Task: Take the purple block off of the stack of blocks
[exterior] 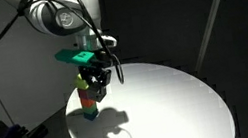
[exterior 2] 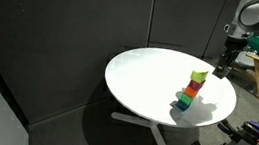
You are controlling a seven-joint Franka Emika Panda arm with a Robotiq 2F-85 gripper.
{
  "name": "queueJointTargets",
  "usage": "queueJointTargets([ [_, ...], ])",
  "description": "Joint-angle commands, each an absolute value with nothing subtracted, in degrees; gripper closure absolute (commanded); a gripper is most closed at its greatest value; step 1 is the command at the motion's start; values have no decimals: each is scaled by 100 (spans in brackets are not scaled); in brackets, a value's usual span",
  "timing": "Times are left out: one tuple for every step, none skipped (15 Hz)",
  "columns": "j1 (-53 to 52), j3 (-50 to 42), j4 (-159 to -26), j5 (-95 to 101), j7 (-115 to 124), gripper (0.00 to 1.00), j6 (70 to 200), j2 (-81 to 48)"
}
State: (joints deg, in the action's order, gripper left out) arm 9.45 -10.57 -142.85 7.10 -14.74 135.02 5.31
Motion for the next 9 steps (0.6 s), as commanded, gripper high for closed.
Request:
queueJointTargets([
  [998, -1145, -14208, 576, -1675, 71, 13510, 489],
  [1010, -1169, -14197, 571, -1687, 71, 13553, 455],
  [1018, -1193, -14182, 557, -1699, 71, 13554, 426],
  [1029, -1218, -14171, 559, -1703, 71, 13580, 392],
  [1042, -1241, -14163, 554, -1706, 71, 13613, 360],
  [1060, -1262, -14155, 563, -1707, 71, 13668, 314],
  [1077, -1284, -14147, 572, -1707, 71, 13739, 259],
  [1097, -1300, -14148, 577, -1706, 71, 13825, 211],
  [1122, -1314, -14150, 590, -1701, 71, 13962, 141],
])
